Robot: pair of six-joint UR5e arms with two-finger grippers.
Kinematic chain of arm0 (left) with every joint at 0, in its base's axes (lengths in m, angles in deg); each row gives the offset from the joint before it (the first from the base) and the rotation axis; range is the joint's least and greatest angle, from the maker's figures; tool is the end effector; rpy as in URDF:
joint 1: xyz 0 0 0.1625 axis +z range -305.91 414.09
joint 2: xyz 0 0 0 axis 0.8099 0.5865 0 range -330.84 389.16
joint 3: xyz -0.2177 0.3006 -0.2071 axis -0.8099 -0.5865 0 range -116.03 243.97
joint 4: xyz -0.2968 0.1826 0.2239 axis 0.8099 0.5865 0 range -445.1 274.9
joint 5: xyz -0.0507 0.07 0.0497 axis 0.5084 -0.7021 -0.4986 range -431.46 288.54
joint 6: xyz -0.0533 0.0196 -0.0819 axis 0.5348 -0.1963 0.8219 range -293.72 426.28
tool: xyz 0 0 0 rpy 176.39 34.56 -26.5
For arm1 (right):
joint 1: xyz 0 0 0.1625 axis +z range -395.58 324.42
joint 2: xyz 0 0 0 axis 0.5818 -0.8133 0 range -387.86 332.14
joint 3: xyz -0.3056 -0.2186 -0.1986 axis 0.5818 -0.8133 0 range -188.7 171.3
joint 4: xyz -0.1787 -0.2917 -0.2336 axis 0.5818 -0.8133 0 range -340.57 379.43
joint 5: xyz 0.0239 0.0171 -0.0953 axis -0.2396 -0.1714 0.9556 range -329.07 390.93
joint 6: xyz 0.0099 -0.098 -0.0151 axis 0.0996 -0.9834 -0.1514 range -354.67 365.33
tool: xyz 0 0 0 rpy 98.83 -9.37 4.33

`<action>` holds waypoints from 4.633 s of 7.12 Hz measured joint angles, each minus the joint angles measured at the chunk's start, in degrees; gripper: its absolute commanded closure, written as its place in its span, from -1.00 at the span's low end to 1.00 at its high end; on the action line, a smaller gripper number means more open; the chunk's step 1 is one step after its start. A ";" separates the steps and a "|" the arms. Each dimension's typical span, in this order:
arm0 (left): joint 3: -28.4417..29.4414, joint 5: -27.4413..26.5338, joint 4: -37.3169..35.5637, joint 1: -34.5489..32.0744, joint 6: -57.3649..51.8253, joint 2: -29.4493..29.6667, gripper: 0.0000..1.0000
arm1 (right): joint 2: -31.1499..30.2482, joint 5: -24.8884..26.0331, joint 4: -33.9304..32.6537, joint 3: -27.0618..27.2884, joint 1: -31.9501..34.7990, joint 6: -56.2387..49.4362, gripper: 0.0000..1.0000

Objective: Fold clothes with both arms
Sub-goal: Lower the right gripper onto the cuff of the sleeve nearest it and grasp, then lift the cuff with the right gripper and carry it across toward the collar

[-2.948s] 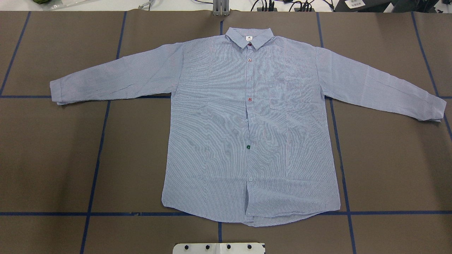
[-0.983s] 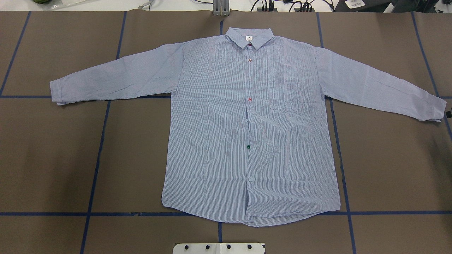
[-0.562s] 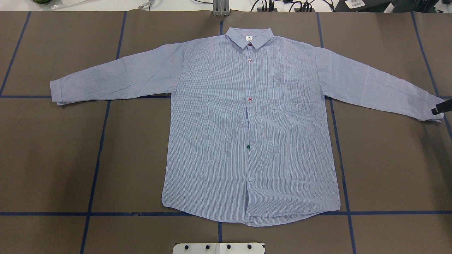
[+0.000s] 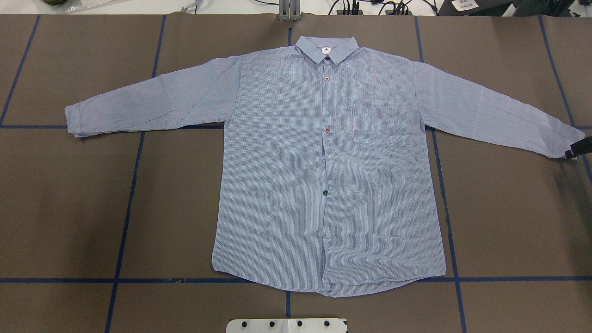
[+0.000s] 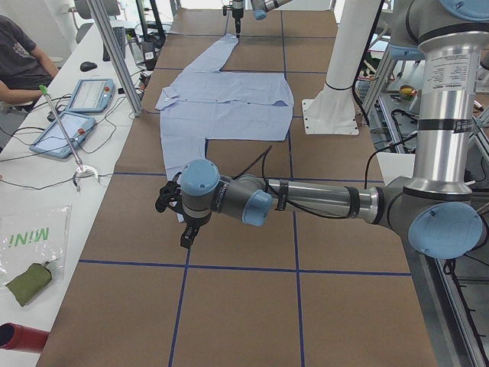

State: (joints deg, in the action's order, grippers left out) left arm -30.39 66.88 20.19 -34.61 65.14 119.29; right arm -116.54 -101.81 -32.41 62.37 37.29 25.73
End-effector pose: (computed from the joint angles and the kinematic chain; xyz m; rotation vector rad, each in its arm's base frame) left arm -0.0473 -0.5094 0.5854 0.3233 0.8360 0.1853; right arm -0.0854 -0.4997 0.7396 0.0863 -0.8082 -0.0799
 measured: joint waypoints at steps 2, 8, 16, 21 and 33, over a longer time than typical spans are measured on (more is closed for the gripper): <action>0.04 0.00 0.00 0.01 0.00 0.18 -0.98 | 0.08 0.00 -0.13 -0.41 -0.04 -0.01 0.14; -0.03 0.00 0.00 0.01 -0.01 0.50 -0.98 | 0.76 0.10 -0.33 -0.90 -0.28 0.08 0.96; -0.03 0.00 0.00 -0.06 0.00 1.02 -0.98 | 4.13 -11.86 -1.95 9.84 4.09 1.42 1.00; 0.18 0.00 0.05 -0.07 -0.06 1.01 -0.98 | 25.19 -18.51 -4.63 10.73 -3.02 21.95 1.00; 0.93 0.00 0.18 0.01 -0.28 1.02 -0.99 | 52.64 0.63 -11.04 -3.55 -21.40 25.30 1.00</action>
State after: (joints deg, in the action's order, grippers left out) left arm -29.46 66.88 20.37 -34.60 64.86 120.30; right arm -63.90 -101.18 -43.45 58.82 15.88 51.03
